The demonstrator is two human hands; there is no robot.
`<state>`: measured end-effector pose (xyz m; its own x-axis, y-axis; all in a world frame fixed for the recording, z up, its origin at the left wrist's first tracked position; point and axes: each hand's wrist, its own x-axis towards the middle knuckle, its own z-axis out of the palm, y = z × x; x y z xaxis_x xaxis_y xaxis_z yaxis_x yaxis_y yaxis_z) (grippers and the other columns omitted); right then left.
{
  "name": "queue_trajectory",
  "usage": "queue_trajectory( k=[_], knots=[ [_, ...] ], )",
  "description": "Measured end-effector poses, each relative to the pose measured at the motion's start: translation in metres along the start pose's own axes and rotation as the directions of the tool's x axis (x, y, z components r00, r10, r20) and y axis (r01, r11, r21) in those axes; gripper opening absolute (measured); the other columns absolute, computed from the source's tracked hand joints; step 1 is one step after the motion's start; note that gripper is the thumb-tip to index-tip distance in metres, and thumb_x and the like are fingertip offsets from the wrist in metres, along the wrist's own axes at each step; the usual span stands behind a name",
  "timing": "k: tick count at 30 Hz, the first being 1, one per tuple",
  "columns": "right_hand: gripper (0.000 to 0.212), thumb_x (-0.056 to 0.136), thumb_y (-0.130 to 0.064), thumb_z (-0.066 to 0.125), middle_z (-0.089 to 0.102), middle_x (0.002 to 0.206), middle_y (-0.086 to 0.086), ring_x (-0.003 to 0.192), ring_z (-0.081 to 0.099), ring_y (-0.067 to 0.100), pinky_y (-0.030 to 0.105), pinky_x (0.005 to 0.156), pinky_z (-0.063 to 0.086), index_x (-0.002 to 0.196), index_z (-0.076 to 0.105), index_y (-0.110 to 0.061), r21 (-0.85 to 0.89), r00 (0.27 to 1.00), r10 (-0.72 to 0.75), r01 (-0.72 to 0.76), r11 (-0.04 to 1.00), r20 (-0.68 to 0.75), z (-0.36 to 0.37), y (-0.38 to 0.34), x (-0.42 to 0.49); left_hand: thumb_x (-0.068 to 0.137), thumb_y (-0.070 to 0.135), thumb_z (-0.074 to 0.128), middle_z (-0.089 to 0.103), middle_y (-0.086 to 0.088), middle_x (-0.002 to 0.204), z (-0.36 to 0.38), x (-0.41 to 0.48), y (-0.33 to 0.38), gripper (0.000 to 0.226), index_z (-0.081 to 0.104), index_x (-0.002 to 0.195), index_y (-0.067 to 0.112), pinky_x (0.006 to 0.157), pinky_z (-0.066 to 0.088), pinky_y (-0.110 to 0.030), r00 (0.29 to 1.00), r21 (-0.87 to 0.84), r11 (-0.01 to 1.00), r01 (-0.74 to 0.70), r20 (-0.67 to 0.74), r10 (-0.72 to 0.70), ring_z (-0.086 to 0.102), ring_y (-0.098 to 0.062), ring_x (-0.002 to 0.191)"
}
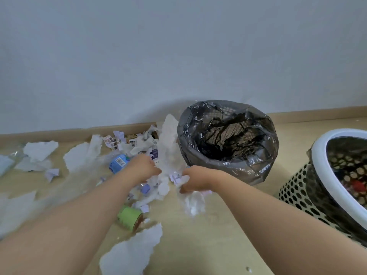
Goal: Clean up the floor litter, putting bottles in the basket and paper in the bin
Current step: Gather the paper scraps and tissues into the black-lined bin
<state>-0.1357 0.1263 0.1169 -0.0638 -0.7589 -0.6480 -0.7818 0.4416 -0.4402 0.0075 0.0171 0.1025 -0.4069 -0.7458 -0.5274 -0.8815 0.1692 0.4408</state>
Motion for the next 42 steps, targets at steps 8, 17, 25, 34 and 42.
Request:
queue_trajectory(
  k=[8, 17, 25, 34, 42],
  knots=[
    [0.023, 0.091, -0.028, 0.058, 0.05, 0.078, -0.001, 0.073, 0.047, 0.015, 0.027, 0.061, 0.035, 0.1, 0.057, -0.006, 0.45, 0.868, 0.07, 0.184, 0.874, -0.491, -0.064, -0.019, -0.034, 0.09, 0.021, 0.058, 0.044, -0.005, 0.079, -0.041, -0.028, 0.063, 0.018, 0.048, 0.08, 0.01, 0.05, 0.038, -0.021, 0.986, -0.646, 0.758, -0.086, -0.165, -0.029, 0.043, -0.015, 0.065],
    [0.02, 0.092, -0.029, 0.053, 0.046, 0.08, -0.001, 0.062, 0.041, 0.012, 0.025, 0.051, 0.034, 0.104, 0.047, -0.013, 0.77, 0.571, 0.526, 0.371, 0.519, -0.63, -0.089, 0.017, -0.034, 0.093, 0.008, 0.04, 0.049, -0.004, 0.082, -0.012, -0.022, 0.137, 0.014, 0.047, 0.083, 0.016, 0.05, 0.042, -0.023, 0.995, -0.935, 0.348, -0.062, -0.084, -0.048, 0.04, -0.017, 0.062],
    [0.068, 0.086, -0.034, 0.063, 0.044, 0.138, 0.01, 0.118, 0.047, 0.03, 0.044, 0.099, 0.043, 0.142, 0.032, -0.01, 0.966, 0.741, 0.621, 0.214, 0.145, -0.258, -0.082, 0.047, -0.012, 0.098, 0.025, 0.048, 0.05, -0.007, 0.079, 0.014, -0.025, 0.159, 0.015, 0.049, 0.095, 0.01, 0.081, 0.048, -0.038, 0.975, -0.974, 0.026, 0.223, 0.222, -0.02, 0.051, -0.02, 0.069],
    [0.044, 0.096, -0.022, 0.049, 0.045, 0.138, 0.018, 0.113, 0.053, 0.032, 0.039, 0.086, 0.049, 0.137, 0.042, -0.008, 0.973, 0.809, 0.545, 0.143, 0.18, -0.22, -0.087, 0.057, -0.026, 0.095, 0.024, 0.053, 0.029, -0.012, 0.151, 0.004, -0.023, 0.15, 0.053, 0.033, 0.144, 0.014, 0.107, 0.032, -0.049, 0.984, -0.975, 0.147, 0.168, 0.175, 0.037, 0.032, -0.037, 0.136],
    [0.011, 0.093, -0.016, 0.051, 0.058, 0.068, 0.003, 0.051, 0.048, 0.013, 0.021, 0.046, 0.04, 0.095, 0.061, -0.012, 0.799, 0.843, 0.379, 0.094, 0.594, -0.381, -0.087, 0.045, -0.047, 0.097, 0.01, 0.041, 0.064, -0.006, 0.107, 0.002, -0.03, 0.125, 0.021, 0.059, 0.106, 0.018, 0.071, 0.051, -0.027, 0.989, -0.762, 0.645, -0.049, 0.054, 0.138, 0.063, -0.016, 0.084]
  ],
)
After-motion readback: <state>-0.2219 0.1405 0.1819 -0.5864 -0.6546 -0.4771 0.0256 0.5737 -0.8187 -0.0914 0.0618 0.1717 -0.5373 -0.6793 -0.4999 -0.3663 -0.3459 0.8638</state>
